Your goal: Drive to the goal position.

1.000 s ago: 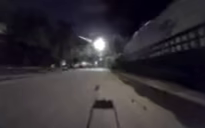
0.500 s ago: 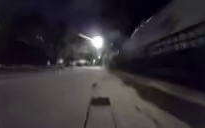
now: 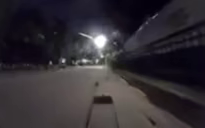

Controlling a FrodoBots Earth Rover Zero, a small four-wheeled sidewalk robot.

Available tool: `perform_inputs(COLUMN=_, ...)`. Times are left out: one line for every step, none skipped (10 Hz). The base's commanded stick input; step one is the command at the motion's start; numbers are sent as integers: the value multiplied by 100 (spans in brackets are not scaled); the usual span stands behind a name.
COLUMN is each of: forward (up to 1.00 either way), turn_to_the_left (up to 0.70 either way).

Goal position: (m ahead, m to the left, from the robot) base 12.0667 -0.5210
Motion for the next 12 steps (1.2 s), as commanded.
perform_inputs(forward=70, turn_to_the_left=0)
perform_inputs(forward=70, turn_to_the_left=0)
perform_inputs(forward=70, turn_to_the_left=-35)
perform_inputs(forward=70, turn_to_the_left=-35)
perform_inputs(forward=70, turn_to_the_left=-32)
perform_inputs(forward=70, turn_to_the_left=-22)
perform_inputs(forward=70, turn_to_the_left=-11)
perform_inputs(forward=70, turn_to_the_left=-3)
perform_inputs(forward=70, turn_to_the_left=0)
perform_inputs(forward=70, turn_to_the_left=0)
perform_inputs(forward=70, turn_to_the_left=0)
perform_inputs(forward=70, turn_to_the_left=0)
